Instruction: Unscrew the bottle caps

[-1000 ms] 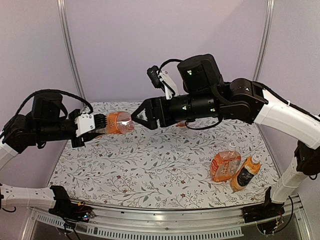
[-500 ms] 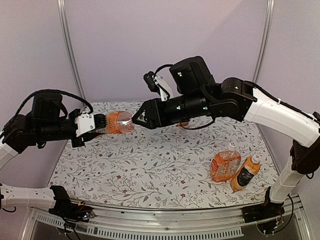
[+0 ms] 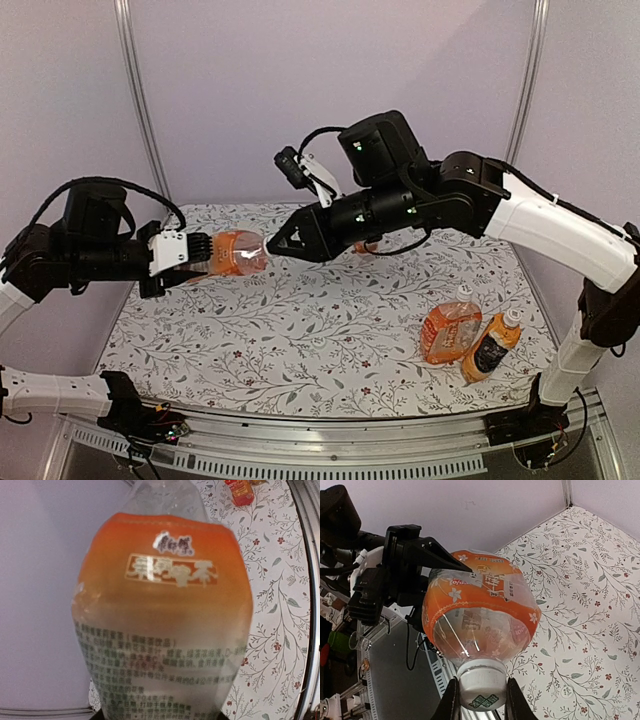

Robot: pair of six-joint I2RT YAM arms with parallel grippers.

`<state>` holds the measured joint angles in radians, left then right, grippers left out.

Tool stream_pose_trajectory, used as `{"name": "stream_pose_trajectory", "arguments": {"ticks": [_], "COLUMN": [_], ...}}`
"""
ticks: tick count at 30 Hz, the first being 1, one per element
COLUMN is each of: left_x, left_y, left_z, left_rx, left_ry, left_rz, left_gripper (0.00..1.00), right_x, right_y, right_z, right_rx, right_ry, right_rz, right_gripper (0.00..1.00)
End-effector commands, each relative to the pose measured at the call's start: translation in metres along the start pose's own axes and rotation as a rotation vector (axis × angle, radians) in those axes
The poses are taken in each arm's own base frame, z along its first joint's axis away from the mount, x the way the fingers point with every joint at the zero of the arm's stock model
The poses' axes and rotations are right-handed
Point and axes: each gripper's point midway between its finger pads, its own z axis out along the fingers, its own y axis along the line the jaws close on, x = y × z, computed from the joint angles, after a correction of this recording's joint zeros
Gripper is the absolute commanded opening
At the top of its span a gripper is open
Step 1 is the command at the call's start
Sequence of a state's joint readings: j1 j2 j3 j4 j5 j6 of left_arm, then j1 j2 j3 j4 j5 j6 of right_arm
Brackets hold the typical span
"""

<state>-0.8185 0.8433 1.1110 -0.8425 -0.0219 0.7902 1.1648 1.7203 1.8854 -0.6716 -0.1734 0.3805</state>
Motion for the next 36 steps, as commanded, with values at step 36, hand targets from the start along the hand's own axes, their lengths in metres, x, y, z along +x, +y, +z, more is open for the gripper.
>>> {"name": "stream_pose_trajectory", "arguments": {"ticks": [36], "left_x": [-0.010], "left_y": [-0.065], "left_z": [-0.025], "left_rx": [0.335], "left_ry": [-0.105], "left_rz": [0.004], "left_gripper": [0.22], "right_x": [0.037], "right_y": [0.025], "right_z": [-0.075], "right_rx": [0.231], "right_ry": [0.082], "right_rz": [-1.621], "right_gripper": [0.00]}}
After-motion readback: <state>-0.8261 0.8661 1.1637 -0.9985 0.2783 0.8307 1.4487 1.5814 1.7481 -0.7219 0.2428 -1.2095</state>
